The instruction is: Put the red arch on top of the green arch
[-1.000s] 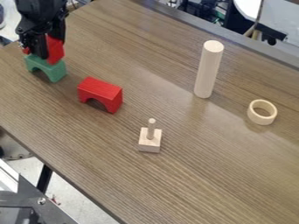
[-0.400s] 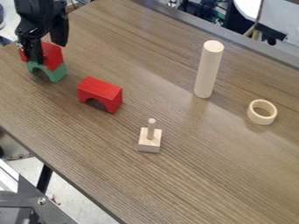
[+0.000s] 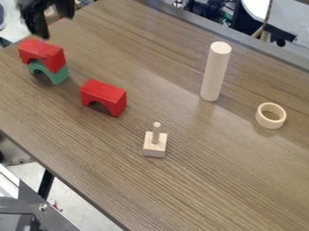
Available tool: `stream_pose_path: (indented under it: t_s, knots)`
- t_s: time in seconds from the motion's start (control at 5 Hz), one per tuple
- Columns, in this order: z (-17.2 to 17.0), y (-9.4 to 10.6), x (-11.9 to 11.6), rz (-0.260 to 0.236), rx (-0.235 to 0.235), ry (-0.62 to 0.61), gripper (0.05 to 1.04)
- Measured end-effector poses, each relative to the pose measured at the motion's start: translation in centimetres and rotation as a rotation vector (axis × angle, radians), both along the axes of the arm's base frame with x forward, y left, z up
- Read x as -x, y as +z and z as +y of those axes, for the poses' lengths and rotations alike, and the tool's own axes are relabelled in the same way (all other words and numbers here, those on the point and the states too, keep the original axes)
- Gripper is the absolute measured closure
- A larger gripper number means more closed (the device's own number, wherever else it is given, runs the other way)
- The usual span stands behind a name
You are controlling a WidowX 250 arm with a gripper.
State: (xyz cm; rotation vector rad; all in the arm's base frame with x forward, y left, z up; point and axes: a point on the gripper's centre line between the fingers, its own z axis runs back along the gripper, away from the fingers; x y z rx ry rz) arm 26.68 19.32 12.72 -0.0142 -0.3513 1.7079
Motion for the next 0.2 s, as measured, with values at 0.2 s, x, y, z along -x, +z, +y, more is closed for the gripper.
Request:
stream_pose_path:
  t_s: [0.2]
  knots:
    - [-0.8, 1.87, -0.89, 0.0, 0.003, -0.036, 0.084]
